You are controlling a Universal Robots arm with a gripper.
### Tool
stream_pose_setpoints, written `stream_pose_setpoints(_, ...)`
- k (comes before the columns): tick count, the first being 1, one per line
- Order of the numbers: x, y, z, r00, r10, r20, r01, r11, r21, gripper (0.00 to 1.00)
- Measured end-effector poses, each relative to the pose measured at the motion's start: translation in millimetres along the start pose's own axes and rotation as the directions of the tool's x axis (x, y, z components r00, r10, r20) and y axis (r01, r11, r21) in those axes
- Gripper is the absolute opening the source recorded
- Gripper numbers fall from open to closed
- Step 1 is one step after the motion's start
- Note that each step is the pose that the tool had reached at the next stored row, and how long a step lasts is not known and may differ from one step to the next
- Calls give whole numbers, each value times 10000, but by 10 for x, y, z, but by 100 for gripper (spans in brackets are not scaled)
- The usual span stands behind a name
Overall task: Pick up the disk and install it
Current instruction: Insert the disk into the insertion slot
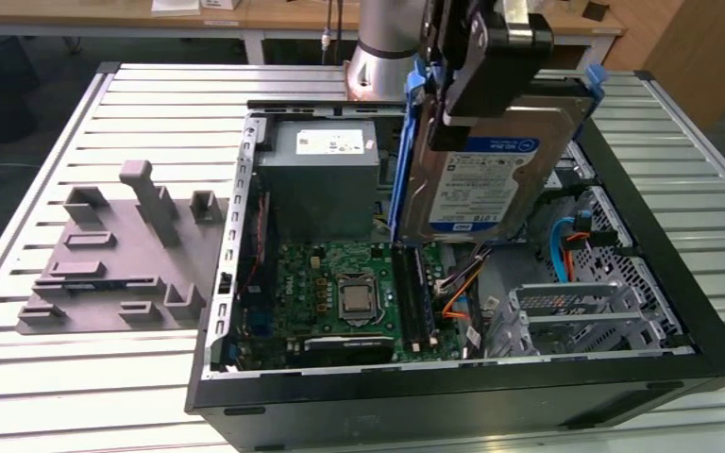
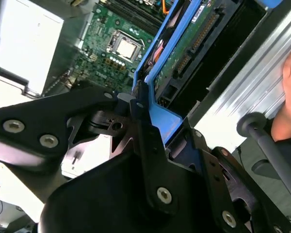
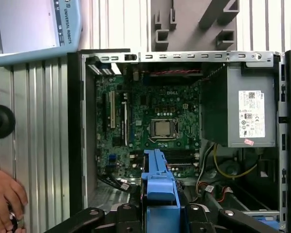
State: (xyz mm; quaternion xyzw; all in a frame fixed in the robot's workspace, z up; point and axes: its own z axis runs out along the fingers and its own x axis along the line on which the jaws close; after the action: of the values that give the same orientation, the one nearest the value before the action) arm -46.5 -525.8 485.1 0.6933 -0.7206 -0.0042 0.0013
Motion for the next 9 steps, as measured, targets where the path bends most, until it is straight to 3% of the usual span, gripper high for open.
stream_pose_setpoints(4,85,-34,16,10000,-1,1,1,10000,0,36)
stream_pose_setpoints(9,118,-145,35,10000,0,0,0,10000,0,36)
